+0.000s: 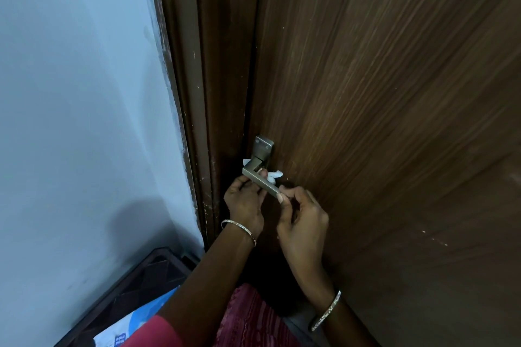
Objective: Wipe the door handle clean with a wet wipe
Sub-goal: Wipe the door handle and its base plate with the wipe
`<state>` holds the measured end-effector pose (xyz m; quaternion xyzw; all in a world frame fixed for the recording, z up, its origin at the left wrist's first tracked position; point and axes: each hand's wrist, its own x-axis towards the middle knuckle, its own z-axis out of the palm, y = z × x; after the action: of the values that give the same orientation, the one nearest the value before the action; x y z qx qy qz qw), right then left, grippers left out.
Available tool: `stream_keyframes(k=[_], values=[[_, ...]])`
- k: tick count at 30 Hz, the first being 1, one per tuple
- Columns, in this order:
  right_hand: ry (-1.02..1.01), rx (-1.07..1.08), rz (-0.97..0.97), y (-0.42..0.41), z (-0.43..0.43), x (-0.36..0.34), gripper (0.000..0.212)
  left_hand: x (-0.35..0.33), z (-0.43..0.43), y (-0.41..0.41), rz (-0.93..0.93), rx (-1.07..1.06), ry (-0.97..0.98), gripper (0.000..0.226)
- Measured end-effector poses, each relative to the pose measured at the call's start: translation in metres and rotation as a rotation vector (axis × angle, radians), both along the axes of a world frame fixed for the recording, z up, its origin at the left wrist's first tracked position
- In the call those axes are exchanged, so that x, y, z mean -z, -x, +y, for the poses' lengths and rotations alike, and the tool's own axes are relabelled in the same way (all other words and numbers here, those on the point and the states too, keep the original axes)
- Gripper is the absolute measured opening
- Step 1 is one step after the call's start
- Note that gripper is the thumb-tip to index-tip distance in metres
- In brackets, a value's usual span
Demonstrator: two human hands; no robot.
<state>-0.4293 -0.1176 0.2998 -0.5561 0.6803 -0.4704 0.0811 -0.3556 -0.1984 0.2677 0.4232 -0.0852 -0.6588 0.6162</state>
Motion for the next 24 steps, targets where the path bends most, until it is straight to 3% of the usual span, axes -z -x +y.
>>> stream_keyframes(k=[7, 12, 19, 24], values=[[0.022, -0.002, -0.005, 0.002, -0.001, 0.002, 0.010, 0.024, 0.004, 0.003, -0.208, 0.063, 0.056, 0.020], [0.017, -0.028, 0.022, 0.005, 0.001, 0.001, 0.010, 0.034, -0.008, -0.003, -0.165, -0.048, -0.081, 0.016], [0.031, -0.022, 0.048, 0.005, 0.001, 0.002, 0.008, 0.018, -0.011, -0.008, -0.120, -0.051, -0.040, 0.021], [0.039, -0.024, 0.044, 0.005, 0.001, 0.003, 0.008, 0.017, -0.010, -0.010, -0.257, -0.109, -0.032, 0.018]])
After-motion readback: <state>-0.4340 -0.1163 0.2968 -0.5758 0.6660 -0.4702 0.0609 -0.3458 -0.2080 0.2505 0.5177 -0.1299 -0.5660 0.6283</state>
